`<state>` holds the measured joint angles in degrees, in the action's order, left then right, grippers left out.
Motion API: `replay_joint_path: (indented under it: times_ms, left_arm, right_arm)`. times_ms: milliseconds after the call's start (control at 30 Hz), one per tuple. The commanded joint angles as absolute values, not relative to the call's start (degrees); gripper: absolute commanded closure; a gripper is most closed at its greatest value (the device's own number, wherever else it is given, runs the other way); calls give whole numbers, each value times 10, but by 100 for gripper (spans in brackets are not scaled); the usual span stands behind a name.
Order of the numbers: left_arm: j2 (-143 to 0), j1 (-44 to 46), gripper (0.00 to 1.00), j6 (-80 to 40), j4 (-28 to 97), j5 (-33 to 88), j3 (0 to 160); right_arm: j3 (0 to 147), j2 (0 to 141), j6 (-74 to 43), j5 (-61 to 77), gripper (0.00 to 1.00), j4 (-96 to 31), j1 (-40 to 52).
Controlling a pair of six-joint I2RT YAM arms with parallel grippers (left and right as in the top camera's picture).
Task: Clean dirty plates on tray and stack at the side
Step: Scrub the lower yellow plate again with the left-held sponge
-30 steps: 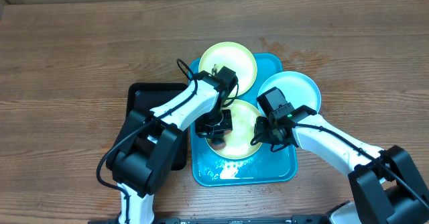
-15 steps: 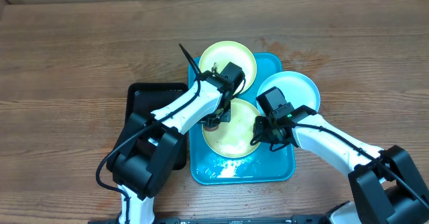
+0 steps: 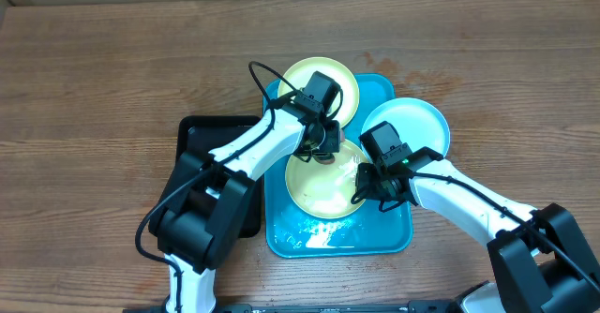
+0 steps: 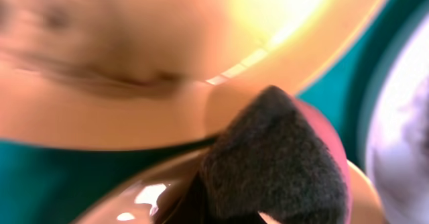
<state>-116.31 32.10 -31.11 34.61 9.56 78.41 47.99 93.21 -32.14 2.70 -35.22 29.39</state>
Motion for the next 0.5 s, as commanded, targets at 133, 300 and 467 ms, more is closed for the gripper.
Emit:
replay_joint_path:
  times_ms: [133, 300, 467]
  left_arm:
    - [-1224, 333, 96, -346, 358, 328, 792]
    - [-1226, 352, 96, -345, 390, 367, 792]
    - [-1223, 326, 96, -367, 416, 246, 796]
  right_arm:
    - [465, 945, -300, -4, 96, -366, 293]
    - [465, 945, -300, -4, 96, -367, 293]
    - [465, 945, -300, -4, 96, -367, 293]
